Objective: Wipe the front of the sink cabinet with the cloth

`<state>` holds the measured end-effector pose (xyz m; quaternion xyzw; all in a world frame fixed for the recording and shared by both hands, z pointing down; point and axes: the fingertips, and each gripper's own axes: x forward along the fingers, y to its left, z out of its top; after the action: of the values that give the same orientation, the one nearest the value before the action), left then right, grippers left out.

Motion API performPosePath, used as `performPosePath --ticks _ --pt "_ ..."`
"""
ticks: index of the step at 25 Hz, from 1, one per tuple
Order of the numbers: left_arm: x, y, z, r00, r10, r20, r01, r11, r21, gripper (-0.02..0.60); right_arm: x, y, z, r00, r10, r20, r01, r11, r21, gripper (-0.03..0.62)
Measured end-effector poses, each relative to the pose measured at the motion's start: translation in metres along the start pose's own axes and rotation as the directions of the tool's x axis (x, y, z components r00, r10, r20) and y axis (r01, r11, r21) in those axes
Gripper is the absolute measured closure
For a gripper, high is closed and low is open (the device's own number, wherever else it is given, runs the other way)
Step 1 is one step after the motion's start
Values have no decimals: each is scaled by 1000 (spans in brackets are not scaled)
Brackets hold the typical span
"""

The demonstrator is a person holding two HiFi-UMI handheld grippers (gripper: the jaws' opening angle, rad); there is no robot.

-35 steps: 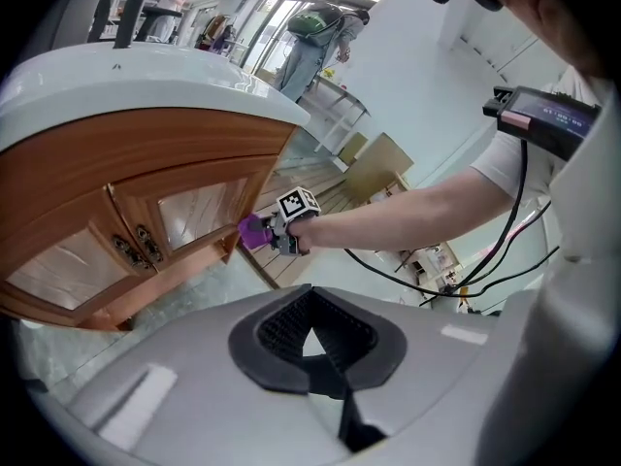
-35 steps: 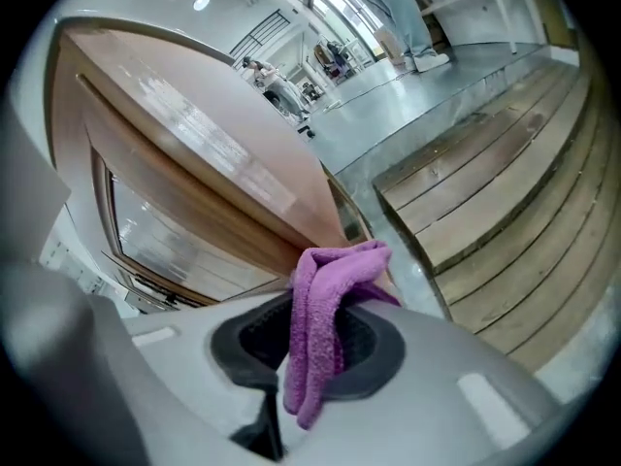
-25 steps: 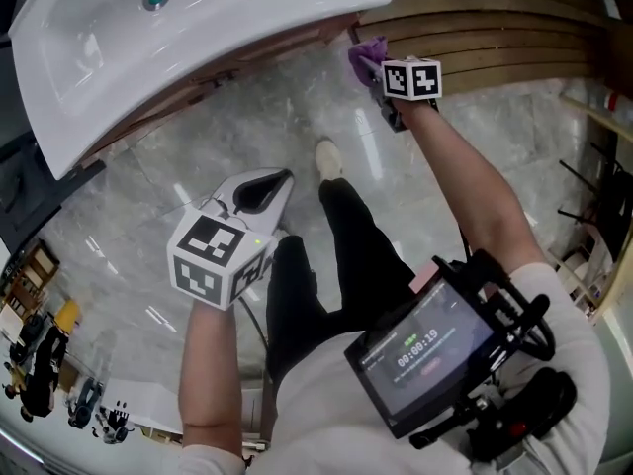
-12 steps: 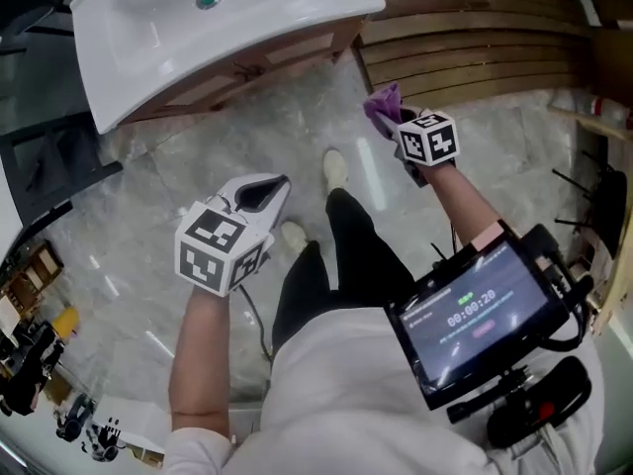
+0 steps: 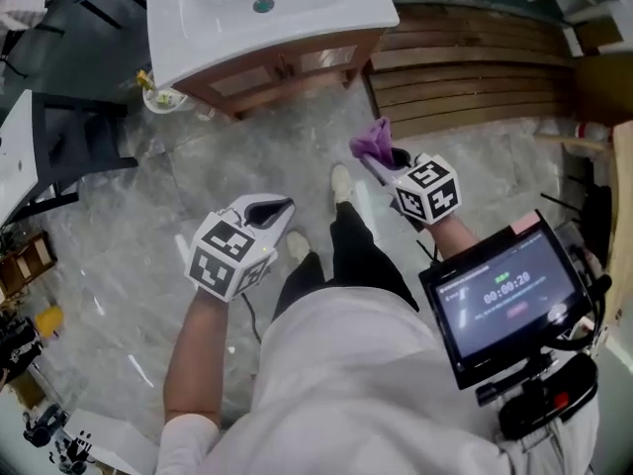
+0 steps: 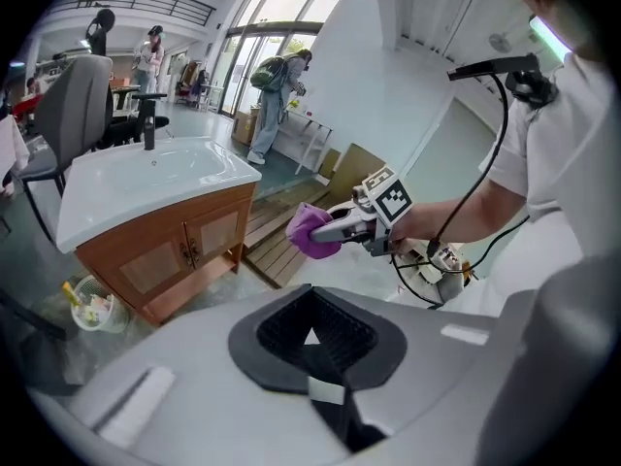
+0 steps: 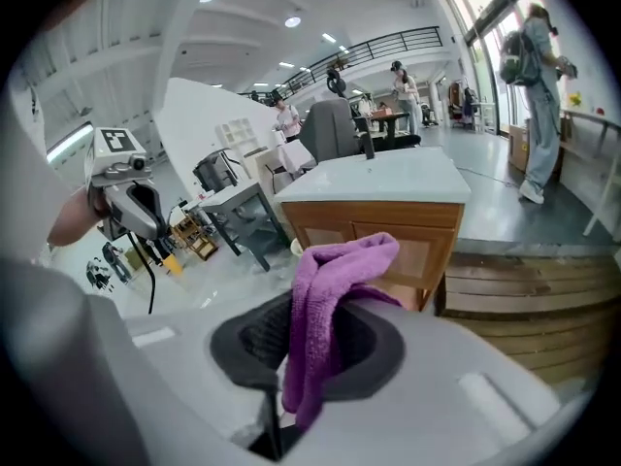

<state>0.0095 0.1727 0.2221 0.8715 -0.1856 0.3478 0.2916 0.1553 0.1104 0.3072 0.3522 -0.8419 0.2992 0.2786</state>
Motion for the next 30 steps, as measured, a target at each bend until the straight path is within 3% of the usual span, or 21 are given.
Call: performPosePath --ticks 7,17,30 --pt "-55 -48 -33 999 -3 54 2 1000 4 575 -40 109 23 997 49 55 -42 992 -121 533" --pt "-110 -103 -75 994 12 111 -18 999 51 575 -94 216 18 992 55 110 -29 974 -225 533" --pt "-103 -105 -85 994 16 108 -20 999 41 575 -94 241 17 987 106 117 -69 955 -288 533"
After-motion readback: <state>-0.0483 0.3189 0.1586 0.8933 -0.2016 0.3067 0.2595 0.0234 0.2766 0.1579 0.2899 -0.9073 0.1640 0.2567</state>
